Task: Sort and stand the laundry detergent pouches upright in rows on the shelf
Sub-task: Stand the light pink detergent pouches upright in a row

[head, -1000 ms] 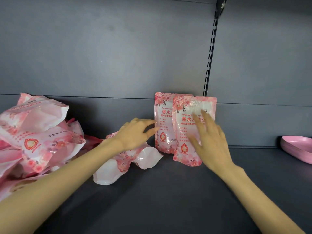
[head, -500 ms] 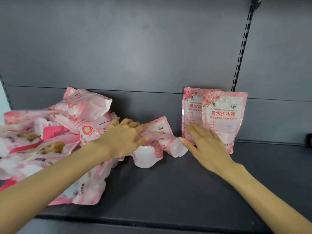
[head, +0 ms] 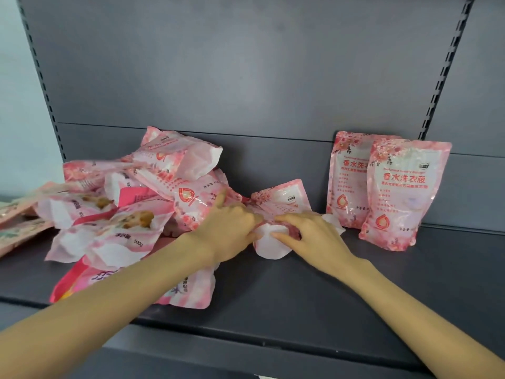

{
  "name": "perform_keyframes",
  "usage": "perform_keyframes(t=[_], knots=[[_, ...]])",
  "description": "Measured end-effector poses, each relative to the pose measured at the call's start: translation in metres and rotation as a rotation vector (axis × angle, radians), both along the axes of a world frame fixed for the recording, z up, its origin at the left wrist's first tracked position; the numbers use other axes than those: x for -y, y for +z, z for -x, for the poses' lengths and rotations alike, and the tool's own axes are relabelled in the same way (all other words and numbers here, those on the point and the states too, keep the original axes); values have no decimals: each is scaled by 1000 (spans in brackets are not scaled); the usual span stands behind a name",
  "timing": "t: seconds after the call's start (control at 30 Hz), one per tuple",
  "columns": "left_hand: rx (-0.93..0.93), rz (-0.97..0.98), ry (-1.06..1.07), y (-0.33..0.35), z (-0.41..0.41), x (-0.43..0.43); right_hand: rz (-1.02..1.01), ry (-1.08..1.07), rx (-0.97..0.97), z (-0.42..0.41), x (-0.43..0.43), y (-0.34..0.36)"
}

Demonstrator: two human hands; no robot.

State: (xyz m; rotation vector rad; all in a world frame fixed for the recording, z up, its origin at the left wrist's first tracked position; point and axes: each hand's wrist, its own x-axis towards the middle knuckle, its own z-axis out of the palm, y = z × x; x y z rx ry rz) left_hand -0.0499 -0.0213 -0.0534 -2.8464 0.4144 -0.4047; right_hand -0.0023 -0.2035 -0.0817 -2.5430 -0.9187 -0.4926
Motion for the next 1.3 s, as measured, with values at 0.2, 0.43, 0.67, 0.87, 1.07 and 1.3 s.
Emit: perform_keyframes(t=[0.2, 0.43, 0.67, 0.87, 1.07, 1.3], knots=[[43, 11, -15, -1, -6, -4, -155, 38, -47, -10, -6, -4], [-88, 72, -198, -1, 1, -6, -301, 88, -111, -4, 15, -13], [-168, 108, -345, -4, 1, 1, -433, 129, -255, 14, 52, -7], [-191, 124, -340, -8, -9, 17, -506, 136, -363, 17, 76, -6], [-203, 160, -342, -11, -16, 22, -450, 165, -411, 16, 87, 0], [-197, 136, -299, -15, -21, 19, -335, 159, -504, 8, 111, 19]])
